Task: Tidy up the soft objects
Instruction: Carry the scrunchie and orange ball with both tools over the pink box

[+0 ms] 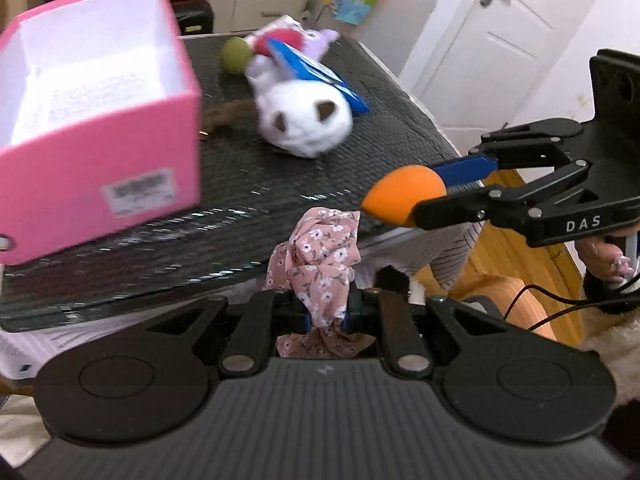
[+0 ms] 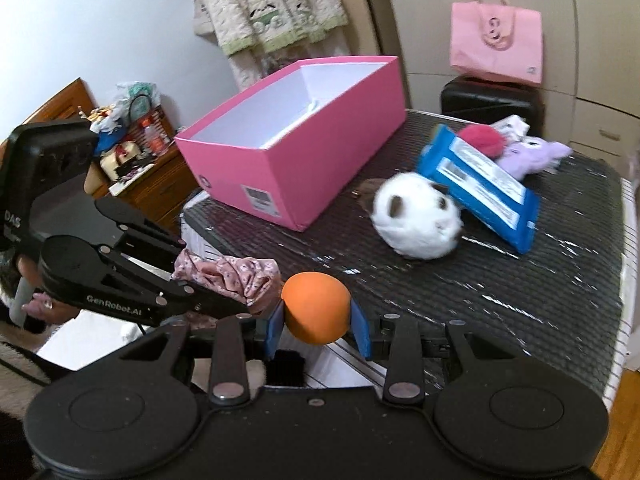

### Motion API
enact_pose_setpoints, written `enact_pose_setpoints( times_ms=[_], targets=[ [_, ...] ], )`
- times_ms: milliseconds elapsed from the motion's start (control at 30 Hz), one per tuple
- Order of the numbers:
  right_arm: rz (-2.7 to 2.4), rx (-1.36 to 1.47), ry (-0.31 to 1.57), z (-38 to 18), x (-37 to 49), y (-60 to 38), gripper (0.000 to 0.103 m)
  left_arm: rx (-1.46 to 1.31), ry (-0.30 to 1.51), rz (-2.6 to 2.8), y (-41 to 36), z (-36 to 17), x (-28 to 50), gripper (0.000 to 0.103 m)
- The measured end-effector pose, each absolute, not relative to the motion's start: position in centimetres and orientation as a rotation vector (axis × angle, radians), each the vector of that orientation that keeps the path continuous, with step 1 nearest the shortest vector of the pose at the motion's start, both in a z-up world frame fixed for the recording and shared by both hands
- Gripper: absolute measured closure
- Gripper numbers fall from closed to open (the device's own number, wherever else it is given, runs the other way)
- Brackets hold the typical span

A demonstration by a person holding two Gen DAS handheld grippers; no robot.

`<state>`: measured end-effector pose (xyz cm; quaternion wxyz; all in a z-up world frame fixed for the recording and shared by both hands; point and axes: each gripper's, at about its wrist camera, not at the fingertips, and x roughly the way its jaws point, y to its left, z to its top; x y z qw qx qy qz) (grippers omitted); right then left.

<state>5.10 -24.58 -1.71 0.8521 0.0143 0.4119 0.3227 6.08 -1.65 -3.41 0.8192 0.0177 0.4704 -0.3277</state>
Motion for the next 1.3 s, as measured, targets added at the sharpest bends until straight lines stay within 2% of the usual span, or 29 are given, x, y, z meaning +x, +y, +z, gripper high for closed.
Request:
enact_pose_setpoints(
  times_ms=[367, 800, 1033, 1300],
  targets=[
    [0.796, 0.003, 0.818, 2.4, 8.7, -18.9, 0.061, 0.113, 0.934, -0.633, 3.9, 3.9, 8.6, 0.091],
    [0.804, -0.132, 0.74, 6.4, 16.7, -13.0, 0.061, 0.107, 0.795, -0.584, 6.2, 6.3, 15.3, 0.091],
    [0.723, -0.302, 0.649, 6.5, 23.3, -10.2, 0.061, 0.006, 0.736, -0.545, 7.7, 4.8, 23.6, 0.09],
    [0.706, -0.393, 0.781, 2.6, 32.2, -7.5, 0.061, 0.015, 0.844, -0.436, 8.2, 0.1, 33.4, 0.09]
  ],
)
